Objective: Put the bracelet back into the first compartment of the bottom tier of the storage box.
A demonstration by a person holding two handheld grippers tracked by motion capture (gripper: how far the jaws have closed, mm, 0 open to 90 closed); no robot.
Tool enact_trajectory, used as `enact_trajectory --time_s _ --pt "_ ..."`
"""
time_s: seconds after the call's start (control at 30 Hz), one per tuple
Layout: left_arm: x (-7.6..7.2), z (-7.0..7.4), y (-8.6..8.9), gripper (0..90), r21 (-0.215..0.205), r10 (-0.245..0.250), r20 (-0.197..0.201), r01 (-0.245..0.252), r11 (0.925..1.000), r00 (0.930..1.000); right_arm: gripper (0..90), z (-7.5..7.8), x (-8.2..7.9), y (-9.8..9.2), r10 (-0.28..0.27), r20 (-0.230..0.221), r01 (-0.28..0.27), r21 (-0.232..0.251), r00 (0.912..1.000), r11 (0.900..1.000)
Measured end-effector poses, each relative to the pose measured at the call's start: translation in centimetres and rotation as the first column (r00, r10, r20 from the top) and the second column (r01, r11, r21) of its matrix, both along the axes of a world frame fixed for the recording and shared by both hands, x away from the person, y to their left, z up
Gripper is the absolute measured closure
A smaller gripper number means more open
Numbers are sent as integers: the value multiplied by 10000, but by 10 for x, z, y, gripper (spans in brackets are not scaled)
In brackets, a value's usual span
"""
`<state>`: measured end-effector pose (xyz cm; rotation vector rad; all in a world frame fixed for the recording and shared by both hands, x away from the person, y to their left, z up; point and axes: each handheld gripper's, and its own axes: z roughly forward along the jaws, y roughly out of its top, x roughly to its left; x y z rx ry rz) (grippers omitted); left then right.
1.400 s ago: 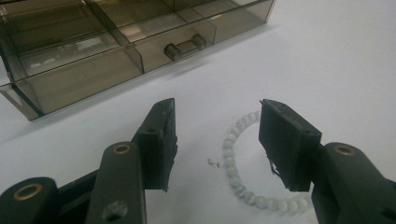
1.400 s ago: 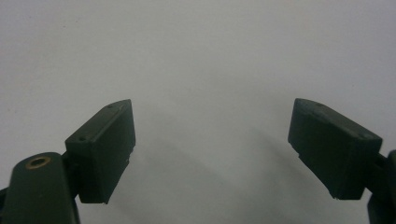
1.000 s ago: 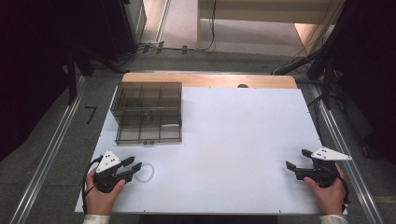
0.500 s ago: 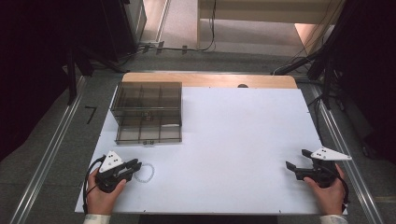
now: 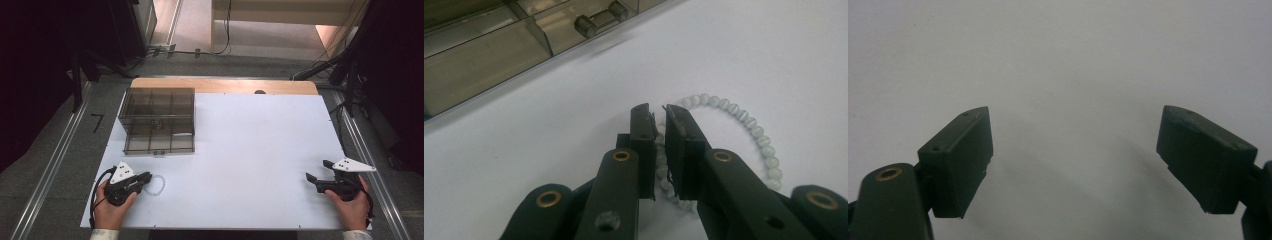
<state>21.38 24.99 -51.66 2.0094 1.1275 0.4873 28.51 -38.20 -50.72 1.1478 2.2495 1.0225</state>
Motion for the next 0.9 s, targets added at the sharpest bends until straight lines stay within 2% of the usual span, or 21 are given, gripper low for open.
enact_trajectory --time_s 0.33,0.6,0.9 --pt "2 -1 1 842 -167 53 -166 -55 9998 9998 138 0 0 1 28 6 -28 -119 10000 9999" --pt "2 -1 0 862 -55 77 -123 -78 10000 9999 138 0 0 2 30 -4 -31 -143 10000 9999" --pt "3 0 4 866 -422 27 -240 -37 9991 9997 138 0 0 2 39 -37 -39 -136 10000 9999"
